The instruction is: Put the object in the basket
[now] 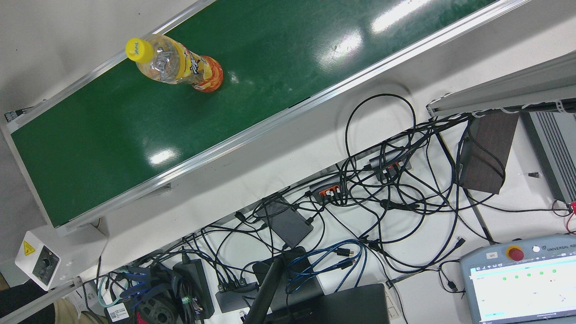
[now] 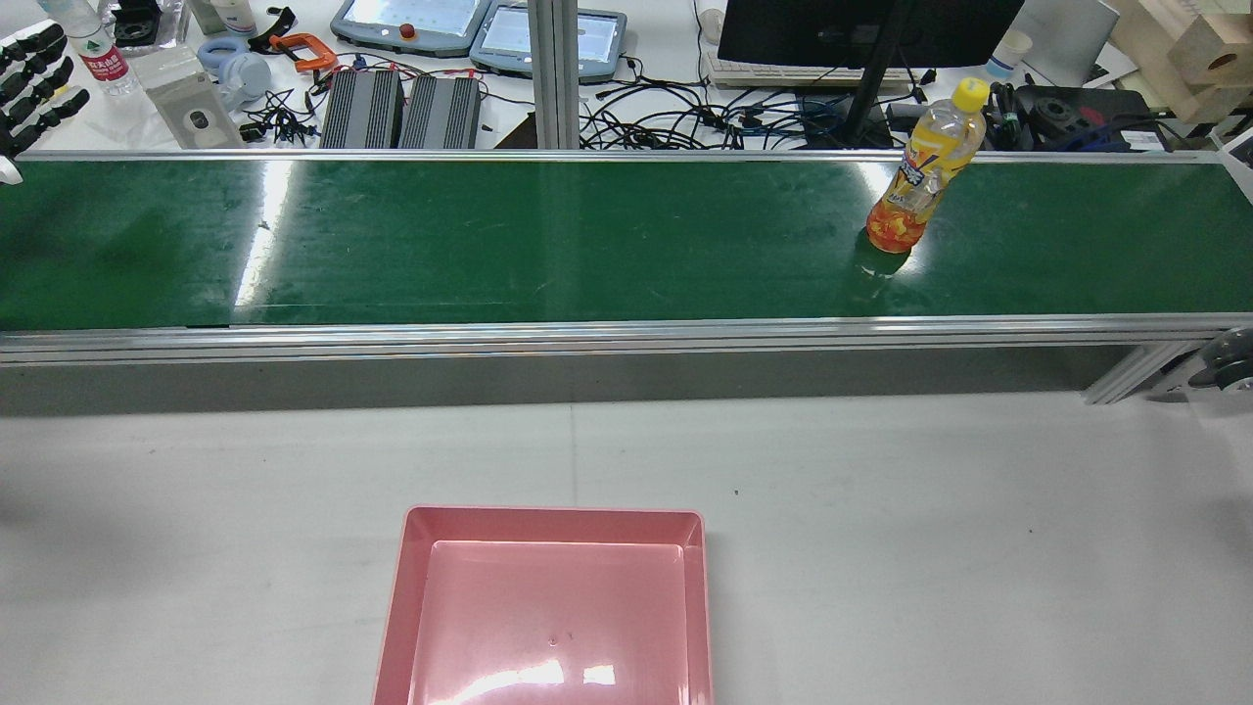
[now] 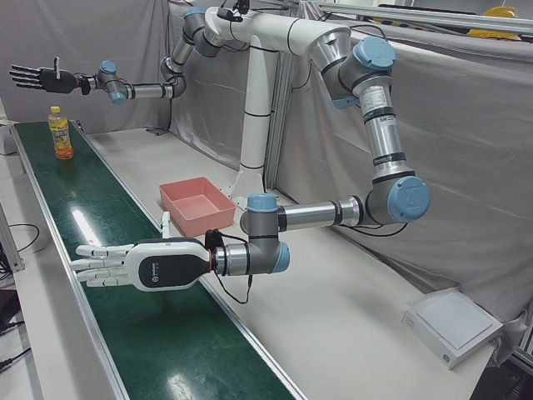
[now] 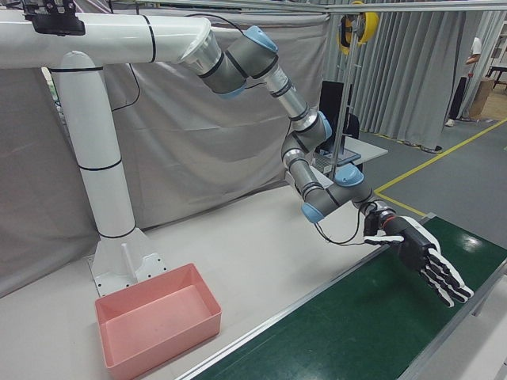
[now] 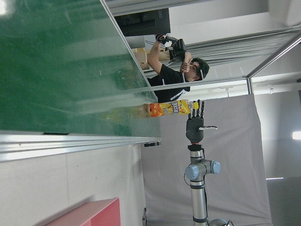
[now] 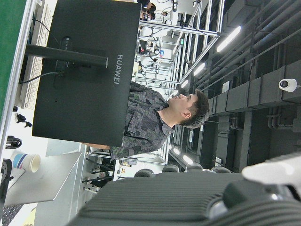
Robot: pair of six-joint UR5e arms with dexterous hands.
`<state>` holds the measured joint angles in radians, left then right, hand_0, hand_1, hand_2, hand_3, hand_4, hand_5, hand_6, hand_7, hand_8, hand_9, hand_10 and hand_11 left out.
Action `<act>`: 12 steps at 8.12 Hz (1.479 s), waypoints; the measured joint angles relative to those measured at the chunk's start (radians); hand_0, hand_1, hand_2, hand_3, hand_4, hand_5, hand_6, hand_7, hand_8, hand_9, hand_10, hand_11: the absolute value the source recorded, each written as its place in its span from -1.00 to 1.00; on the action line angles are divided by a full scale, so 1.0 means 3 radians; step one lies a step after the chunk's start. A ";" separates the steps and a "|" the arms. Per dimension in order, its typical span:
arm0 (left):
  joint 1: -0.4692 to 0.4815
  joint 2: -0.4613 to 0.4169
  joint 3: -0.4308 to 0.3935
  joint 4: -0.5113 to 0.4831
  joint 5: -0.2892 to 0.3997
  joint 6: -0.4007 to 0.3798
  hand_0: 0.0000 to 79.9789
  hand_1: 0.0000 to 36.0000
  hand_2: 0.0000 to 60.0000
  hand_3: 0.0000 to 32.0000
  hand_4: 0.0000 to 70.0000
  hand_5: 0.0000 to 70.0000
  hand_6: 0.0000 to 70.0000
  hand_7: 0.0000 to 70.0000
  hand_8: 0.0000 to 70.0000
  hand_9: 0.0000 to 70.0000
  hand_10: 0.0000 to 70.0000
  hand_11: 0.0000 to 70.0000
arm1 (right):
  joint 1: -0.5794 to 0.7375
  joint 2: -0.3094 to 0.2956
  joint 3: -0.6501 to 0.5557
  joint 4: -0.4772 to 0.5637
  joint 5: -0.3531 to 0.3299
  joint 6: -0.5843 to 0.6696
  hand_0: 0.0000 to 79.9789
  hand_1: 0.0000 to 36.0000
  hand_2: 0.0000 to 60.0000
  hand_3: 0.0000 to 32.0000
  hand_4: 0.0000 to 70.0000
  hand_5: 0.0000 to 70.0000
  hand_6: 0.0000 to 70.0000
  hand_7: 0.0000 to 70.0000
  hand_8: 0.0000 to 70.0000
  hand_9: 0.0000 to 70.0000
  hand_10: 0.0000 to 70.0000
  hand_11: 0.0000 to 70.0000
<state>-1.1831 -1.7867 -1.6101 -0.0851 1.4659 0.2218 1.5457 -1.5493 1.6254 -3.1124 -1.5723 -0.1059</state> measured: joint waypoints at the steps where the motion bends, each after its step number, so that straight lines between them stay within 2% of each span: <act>1: 0.0001 -0.0007 0.0000 0.0002 -0.0013 0.0037 0.48 -0.50 -1.00 -1.00 -0.99 -0.66 -1.00 -1.00 -1.00 -1.00 -0.88 -0.77 | 0.0001 0.0000 0.0001 0.0000 0.0000 0.0000 -1.00 -1.00 -1.00 -1.00 -1.00 -1.00 -1.00 -1.00 -1.00 -1.00 -1.00 -1.00; 12: 0.0001 -0.0011 -0.0005 0.0007 -0.0032 0.0071 0.49 -0.49 -1.00 -1.00 -0.97 -0.55 -1.00 -1.00 -1.00 -1.00 -0.88 -0.77 | -0.0003 -0.0001 -0.0003 0.0000 -0.0001 0.0000 -1.00 -1.00 -1.00 -1.00 -1.00 -1.00 -1.00 -1.00 -1.00 -1.00 -1.00 -1.00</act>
<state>-1.1828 -1.7902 -1.6116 -0.0828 1.4562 0.2429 1.5447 -1.5497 1.6245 -3.1124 -1.5726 -0.1058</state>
